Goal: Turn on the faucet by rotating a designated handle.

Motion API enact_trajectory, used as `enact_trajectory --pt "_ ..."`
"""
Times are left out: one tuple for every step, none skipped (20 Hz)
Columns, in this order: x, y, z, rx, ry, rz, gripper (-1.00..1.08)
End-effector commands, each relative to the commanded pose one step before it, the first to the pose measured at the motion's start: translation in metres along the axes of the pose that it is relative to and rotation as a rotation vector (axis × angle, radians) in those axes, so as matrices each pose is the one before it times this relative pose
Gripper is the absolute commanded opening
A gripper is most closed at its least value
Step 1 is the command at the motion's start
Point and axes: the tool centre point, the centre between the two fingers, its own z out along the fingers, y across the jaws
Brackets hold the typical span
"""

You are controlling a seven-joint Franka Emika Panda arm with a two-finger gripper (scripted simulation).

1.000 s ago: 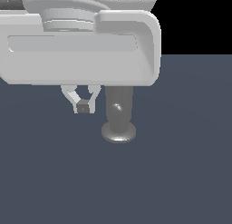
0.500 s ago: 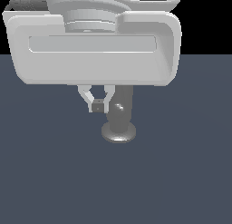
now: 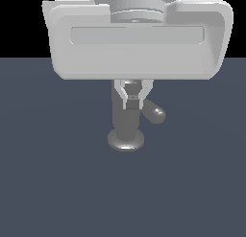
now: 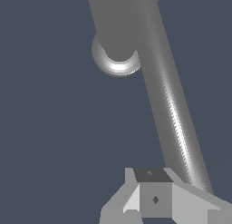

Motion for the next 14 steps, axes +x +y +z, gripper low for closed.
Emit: enact_trajectory --pt "-0.00271 0.01554 0.01121 0.00094 -0.02492 0.01033 -1.0" --pt "0.00075 0.00433 0.00001 0.0 0.0 0.0 -1.0" --pt "0.00075 0.00433 0.00001 0.0 0.0 0.0 -1.0" --pt "0.00075 0.00433 0.00001 0.0 0.0 0.0 -1.0" --pt "0.00075 0.00433 0.00001 0.0 0.0 0.0 -1.0" --pt "0.00075 0.00433 0.00001 0.0 0.0 0.0 -1.0" --pt "0.00076 0.00434 0.00001 0.0 0.0 0.0 -1.0" --pt "0.00076 0.00434 0.00001 0.0 0.0 0.0 -1.0" --pt "0.00076 0.00434 0.00001 0.0 0.0 0.0 -1.0" --pt "0.00076 0.00434 0.00001 0.0 0.0 0.0 -1.0" --pt "0.00077 0.00434 0.00001 0.0 0.0 0.0 -1.0" --pt "0.00077 0.00434 0.00001 0.0 0.0 0.0 -1.0" --pt "0.00077 0.00434 0.00001 0.0 0.0 0.0 -1.0" --pt "0.00078 0.00434 0.00001 0.0 0.0 0.0 -1.0"
